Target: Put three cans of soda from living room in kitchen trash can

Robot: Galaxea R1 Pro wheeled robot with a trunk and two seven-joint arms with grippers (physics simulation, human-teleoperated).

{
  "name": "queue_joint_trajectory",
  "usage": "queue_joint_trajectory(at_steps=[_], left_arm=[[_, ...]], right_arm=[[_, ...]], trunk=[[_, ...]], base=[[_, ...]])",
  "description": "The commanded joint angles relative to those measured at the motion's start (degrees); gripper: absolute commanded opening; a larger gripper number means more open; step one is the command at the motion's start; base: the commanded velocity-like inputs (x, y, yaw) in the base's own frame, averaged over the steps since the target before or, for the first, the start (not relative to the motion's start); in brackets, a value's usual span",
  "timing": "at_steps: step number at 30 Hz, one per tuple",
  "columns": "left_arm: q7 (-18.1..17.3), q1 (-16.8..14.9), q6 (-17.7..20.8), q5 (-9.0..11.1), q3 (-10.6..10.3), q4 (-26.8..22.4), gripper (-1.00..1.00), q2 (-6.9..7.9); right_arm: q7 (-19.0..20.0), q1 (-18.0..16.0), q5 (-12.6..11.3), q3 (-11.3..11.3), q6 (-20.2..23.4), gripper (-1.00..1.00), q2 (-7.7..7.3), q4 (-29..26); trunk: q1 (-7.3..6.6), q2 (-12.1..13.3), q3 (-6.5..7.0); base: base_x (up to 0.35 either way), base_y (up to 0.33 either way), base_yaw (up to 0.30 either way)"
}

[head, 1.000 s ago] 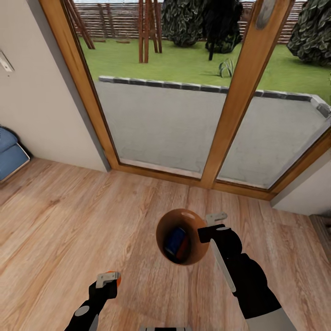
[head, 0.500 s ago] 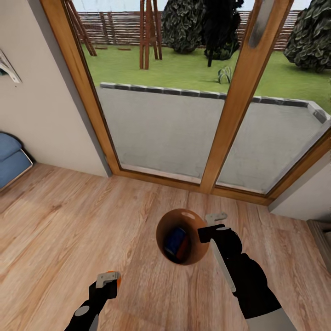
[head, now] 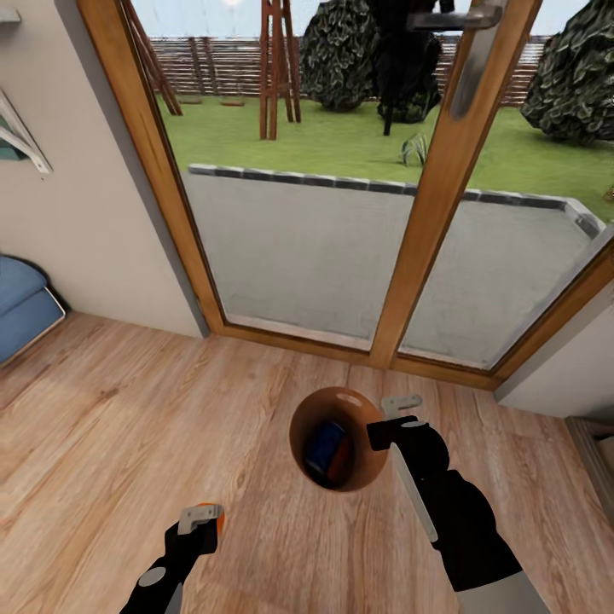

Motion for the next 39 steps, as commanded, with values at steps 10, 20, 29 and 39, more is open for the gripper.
queue_joint_trajectory(at_steps=[10,20,29,39], left_arm=[[-0.01,0.0,0.0,-0.02,0.0,-0.03,-1.0,0.0],[-0.01,-0.01,0.0,-0.02,0.0,-0.03,-1.0,0.0],[-0.01,0.0,-0.02,-0.02,0.05,-0.1,-1.0,0.0],[-0.01,0.0,-0.03,-0.02,0.09,-0.42,-1.0,0.0]], right_arm=[[0.24,-0.01,-0.69,0.0,-0.08,-1.0,0.01,-0.01],[0.23,-0.01,-0.69,0.0,-0.08,-1.0,0.0,-0.01],[0.24,-0.01,-0.69,0.0,-0.08,-1.0,0.0,-0.01],[0.25,-0.01,-0.69,0.0,-0.08,-1.0,0.01,-0.01]], trunk=[[-2.21,4.03,2.76],[-4.4,8.04,5.5],[-5.5,10.04,7.25],[-5.5,10.04,8.2]], base=[[0.0,0.0,0.0],[0.0,0.0,0.0],[0.0,0.0,0.0],[0.0,0.0,0.0]])
